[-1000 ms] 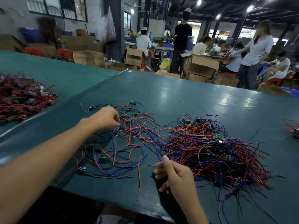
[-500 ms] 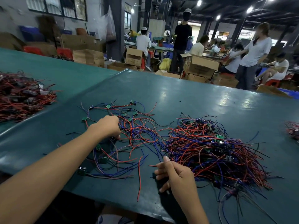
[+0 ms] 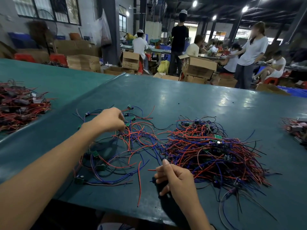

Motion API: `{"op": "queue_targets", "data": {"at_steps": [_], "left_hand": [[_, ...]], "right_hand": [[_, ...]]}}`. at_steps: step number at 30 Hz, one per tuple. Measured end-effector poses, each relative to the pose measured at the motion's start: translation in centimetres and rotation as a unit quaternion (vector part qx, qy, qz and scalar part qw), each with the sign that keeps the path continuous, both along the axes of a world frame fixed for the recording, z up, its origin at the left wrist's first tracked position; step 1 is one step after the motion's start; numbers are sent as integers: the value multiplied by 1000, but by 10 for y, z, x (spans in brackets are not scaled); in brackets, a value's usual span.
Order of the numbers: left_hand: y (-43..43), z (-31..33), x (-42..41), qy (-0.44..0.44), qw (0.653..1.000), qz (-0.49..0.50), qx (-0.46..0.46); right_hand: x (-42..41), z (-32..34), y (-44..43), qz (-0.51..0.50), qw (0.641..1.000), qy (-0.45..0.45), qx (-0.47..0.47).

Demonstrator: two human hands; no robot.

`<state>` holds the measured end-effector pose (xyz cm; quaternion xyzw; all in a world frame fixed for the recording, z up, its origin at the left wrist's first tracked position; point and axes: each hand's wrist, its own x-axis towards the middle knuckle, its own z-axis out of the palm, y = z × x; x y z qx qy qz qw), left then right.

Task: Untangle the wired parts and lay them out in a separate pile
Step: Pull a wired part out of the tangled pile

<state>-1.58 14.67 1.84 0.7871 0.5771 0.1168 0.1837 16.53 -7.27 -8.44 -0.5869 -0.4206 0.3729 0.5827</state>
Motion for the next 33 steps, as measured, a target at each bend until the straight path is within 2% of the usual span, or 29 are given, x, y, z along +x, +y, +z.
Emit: {"op": "queue_targets", "data": {"at_steps": [2, 4, 6, 8, 11, 13, 16, 18, 19, 22, 23, 24, 25, 27, 30, 33], "left_hand": [[2, 17, 4, -171, 982, 14, -78], [-3, 32, 7, -309, 933, -5, -186], [-12, 41, 10, -395, 876, -53, -274], [-21, 42, 15, -442, 825, -102, -338], [-30, 33, 21, -487, 769, -138, -391], [-36, 25, 24, -505, 740, -156, -416], [-40, 10, 29, -530, 715, -154, -430], [-44, -4, 36, -568, 682, -134, -442], [-47, -14, 40, -595, 651, -119, -456], [-56, -47, 48, -669, 530, -70, -516], [-60, -58, 50, -682, 503, -57, -527], [-64, -68, 51, -689, 491, -47, -531], [-68, -76, 52, -690, 493, -38, -529], [-75, -87, 55, -682, 528, -30, -505], [-82, -93, 59, -656, 595, -27, -464], [-84, -95, 58, -645, 622, -44, -442]], "right_hand": [[0, 1, 0, 1, 1000, 5, 0], [0, 0, 0, 1, 1000, 8, 0], [0, 0, 0, 1, 1000, 10, 1], [-1, 0, 0, 2, 1000, 10, 1], [0, 1, -2, 4, 1000, 8, -2], [0, 2, -2, 7, 1000, 7, -6], [0, 3, -1, 5, 1000, 15, -6], [1, 3, -1, -4, 1000, 21, -1], [1, 4, -1, -8, 1000, 27, 3], [2, 5, -1, -16, 997, 75, 11], [3, 5, 0, -15, 997, 81, 11], [3, 4, 0, -11, 997, 74, 9], [2, 4, 1, -7, 998, 59, 5], [1, 5, 4, 8, 999, 48, 1], [-1, 12, 13, 34, 992, 123, -6], [-5, 24, 28, 53, 984, 167, -14]]}}
